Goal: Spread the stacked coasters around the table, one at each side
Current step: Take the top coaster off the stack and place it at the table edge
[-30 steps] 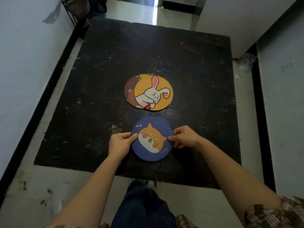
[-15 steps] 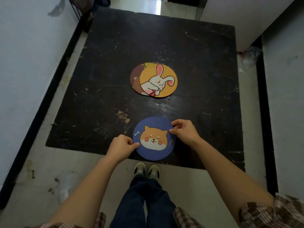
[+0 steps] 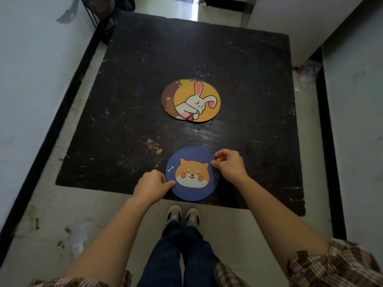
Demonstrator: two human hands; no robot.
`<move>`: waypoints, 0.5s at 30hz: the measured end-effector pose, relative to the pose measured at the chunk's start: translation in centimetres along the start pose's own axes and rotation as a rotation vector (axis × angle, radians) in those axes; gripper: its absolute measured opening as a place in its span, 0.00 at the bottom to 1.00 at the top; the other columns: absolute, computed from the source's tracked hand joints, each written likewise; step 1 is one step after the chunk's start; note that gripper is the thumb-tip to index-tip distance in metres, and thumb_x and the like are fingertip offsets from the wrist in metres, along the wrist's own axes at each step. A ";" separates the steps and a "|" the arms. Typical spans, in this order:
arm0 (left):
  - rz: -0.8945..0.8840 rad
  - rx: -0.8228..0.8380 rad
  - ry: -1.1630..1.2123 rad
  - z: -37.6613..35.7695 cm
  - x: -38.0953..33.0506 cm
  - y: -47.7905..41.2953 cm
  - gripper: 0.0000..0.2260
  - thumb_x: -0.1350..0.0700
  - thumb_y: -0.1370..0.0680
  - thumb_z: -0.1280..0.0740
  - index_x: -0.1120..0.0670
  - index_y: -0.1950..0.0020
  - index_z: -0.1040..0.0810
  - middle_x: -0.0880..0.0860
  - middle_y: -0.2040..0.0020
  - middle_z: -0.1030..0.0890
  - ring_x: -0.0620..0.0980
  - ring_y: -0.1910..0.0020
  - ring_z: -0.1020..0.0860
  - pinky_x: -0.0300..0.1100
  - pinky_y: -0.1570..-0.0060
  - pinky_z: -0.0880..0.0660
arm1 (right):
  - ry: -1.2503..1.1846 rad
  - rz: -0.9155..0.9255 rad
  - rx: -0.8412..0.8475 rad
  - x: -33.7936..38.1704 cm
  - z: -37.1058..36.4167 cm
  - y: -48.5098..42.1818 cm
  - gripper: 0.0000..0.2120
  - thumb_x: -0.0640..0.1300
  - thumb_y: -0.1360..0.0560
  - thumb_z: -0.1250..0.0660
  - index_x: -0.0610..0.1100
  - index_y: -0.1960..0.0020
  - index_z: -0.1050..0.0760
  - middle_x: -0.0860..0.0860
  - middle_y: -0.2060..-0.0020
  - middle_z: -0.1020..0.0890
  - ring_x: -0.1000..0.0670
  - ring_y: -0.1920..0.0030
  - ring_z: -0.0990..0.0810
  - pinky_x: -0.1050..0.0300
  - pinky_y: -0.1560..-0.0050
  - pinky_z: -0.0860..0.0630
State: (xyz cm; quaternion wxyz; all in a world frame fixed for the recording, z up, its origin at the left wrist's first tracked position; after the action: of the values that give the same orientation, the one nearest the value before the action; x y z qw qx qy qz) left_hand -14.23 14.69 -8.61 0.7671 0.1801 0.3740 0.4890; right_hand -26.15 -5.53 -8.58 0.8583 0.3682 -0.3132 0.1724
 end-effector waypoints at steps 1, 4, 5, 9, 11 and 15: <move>0.011 0.006 -0.024 0.1 0.0 0.0 0.18 0.45 0.27 0.30 0.56 0.70 0.25 0.53 0.74 0.24 0.53 0.70 0.23 0.43 0.69 0.28 | 0.055 0.019 -0.014 0.0 -0.2 0.0 0.08 0.39 0.29 0.28 0.42 0.51 0.22 0.49 0.63 0.21 0.51 0.60 0.22 0.56 0.60 0.25; 0.029 0.023 -0.089 0.5 -0.5 -0.1 0.19 0.44 0.28 0.30 0.56 0.71 0.26 0.53 0.74 0.24 0.53 0.71 0.24 0.44 0.69 0.28 | 0.204 0.073 -0.060 -0.1 -0.4 0.0 0.07 0.41 0.29 0.28 0.43 0.53 0.24 0.47 0.58 0.22 0.48 0.57 0.23 0.54 0.59 0.27; 0.023 0.029 -0.095 0.7 -0.8 -0.2 0.18 0.45 0.29 0.30 0.56 0.71 0.27 0.53 0.73 0.24 0.53 0.71 0.24 0.44 0.69 0.28 | 0.213 0.076 -0.065 -0.2 -0.4 0.0 0.08 0.42 0.29 0.28 0.44 0.53 0.25 0.47 0.57 0.23 0.48 0.57 0.24 0.53 0.59 0.28; -0.067 -0.082 0.010 1.0 -3.4 -0.2 0.11 0.51 0.29 0.32 0.58 0.64 0.25 0.54 0.66 0.21 0.54 0.65 0.22 0.47 0.63 0.25 | 0.192 0.097 -0.078 -0.6 0.4 0.0 0.10 0.45 0.30 0.28 0.44 0.52 0.25 0.47 0.54 0.24 0.48 0.55 0.24 0.53 0.56 0.26; -0.151 -0.201 0.092 0.7 -5.2 -0.3 0.06 0.52 0.27 0.35 0.55 0.59 0.25 0.52 0.61 0.22 0.53 0.60 0.23 0.51 0.59 0.23 | 0.181 0.118 -0.098 -0.8 1.2 -0.1 0.10 0.45 0.29 0.28 0.44 0.51 0.25 0.48 0.54 0.24 0.49 0.54 0.25 0.54 0.56 0.27; -0.294 -0.291 0.117 -1.4 -8.7 -0.8 0.13 0.57 0.25 0.36 0.53 0.40 0.29 0.53 0.43 0.27 0.53 0.43 0.30 0.50 0.49 0.28 | 0.194 0.121 -0.127 -2.0 3.4 0.1 0.09 0.47 0.28 0.30 0.46 0.51 0.26 0.51 0.55 0.26 0.51 0.56 0.25 0.55 0.57 0.30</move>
State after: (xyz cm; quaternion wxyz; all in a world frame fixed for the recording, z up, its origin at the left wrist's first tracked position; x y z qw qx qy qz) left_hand -16.86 6.53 -6.60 0.8251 -0.0178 0.3654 0.4306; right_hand -29.11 -8.06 -8.07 0.8942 0.2752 -0.2604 0.2385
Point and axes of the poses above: each hand's wrist, its own y-axis away from the middle knuckle, its own z-axis out of the back of the hand, x = y × z, the point moved 1 cm from there along -y, towards the middle knuckle
